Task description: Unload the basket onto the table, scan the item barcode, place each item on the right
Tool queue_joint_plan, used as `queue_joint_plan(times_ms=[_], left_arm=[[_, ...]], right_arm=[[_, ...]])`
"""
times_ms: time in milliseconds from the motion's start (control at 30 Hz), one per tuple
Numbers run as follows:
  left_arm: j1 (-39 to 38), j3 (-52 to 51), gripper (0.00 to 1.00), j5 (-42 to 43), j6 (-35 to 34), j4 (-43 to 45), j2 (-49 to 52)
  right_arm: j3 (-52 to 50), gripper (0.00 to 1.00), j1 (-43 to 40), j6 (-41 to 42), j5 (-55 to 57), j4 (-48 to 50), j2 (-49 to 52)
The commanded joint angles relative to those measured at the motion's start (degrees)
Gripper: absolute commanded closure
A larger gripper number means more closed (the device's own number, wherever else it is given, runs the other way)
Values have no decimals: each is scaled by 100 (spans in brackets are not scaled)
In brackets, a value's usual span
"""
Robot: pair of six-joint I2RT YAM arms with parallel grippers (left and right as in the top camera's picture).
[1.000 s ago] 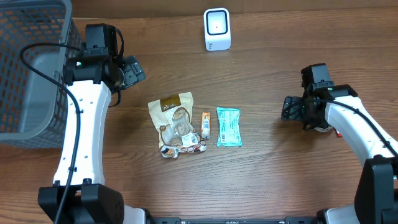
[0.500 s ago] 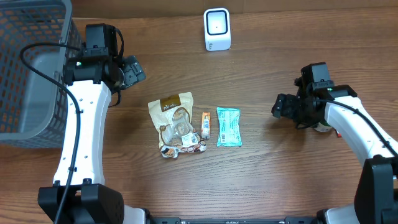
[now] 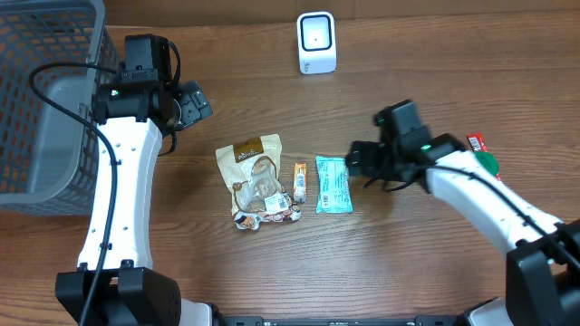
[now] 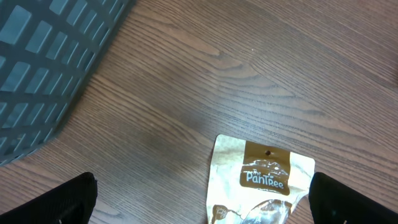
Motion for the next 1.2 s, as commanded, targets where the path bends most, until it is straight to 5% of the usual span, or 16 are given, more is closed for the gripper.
queue_joint_plan(times_ms=[0,333,1167], left_arm=[[-2,46,0,-74,24,-2,-87],[-2,46,0,-76,24,-2,-90],[-2,46,0,-76,22,-2,-90]], right_arm=[[-33,14,538,286,518,256,-46],[-44,14,1696,284,1692,957,-46],[-52,22,1731,286,1974,1311,833]])
